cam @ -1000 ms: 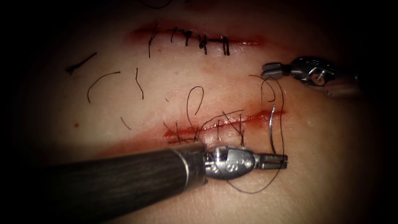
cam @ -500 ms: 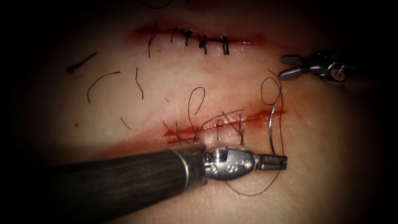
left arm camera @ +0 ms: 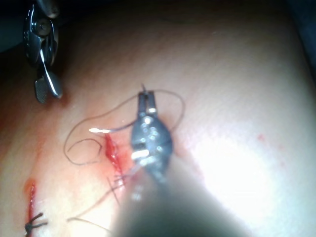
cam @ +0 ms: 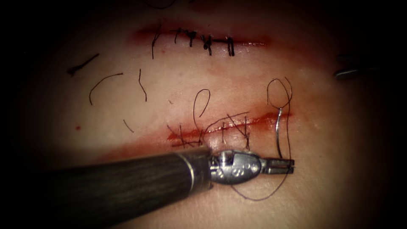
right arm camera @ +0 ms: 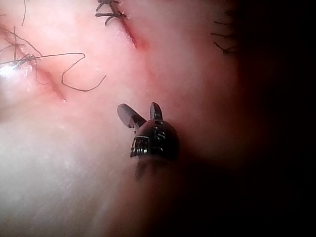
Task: Wound Closure
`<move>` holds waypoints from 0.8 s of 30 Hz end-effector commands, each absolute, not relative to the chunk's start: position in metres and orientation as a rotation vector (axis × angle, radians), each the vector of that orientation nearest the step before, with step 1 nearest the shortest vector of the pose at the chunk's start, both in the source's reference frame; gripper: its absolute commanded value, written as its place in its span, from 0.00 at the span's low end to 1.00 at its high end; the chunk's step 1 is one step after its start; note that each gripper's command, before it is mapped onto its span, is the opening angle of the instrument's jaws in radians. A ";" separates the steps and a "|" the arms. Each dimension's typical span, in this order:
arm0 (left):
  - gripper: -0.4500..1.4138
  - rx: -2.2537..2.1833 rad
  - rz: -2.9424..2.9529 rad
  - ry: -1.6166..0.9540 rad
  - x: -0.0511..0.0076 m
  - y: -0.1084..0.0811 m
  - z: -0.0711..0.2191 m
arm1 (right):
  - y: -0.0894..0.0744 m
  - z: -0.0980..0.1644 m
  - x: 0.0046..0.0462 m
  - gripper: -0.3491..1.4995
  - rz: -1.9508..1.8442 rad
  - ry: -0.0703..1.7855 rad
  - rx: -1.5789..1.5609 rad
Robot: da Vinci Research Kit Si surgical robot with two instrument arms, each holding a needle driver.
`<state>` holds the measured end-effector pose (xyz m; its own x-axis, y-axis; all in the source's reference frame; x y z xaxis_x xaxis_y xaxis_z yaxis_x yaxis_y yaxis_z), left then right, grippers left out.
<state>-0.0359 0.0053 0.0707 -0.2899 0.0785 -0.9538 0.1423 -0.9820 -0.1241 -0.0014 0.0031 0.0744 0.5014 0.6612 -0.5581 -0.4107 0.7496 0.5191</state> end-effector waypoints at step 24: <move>0.00 1.841 -2.475 0.294 -0.0363 0.005 0.071 | -0.002 0.083 0.0101 0.52 0.687 0.755 0.294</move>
<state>-0.0357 0.0051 0.0706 -0.2947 0.0775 -0.9524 0.1451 -0.9815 -0.1247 0.0094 -0.0013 0.0819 0.5270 0.6660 -0.5280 -0.4666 0.7460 0.4752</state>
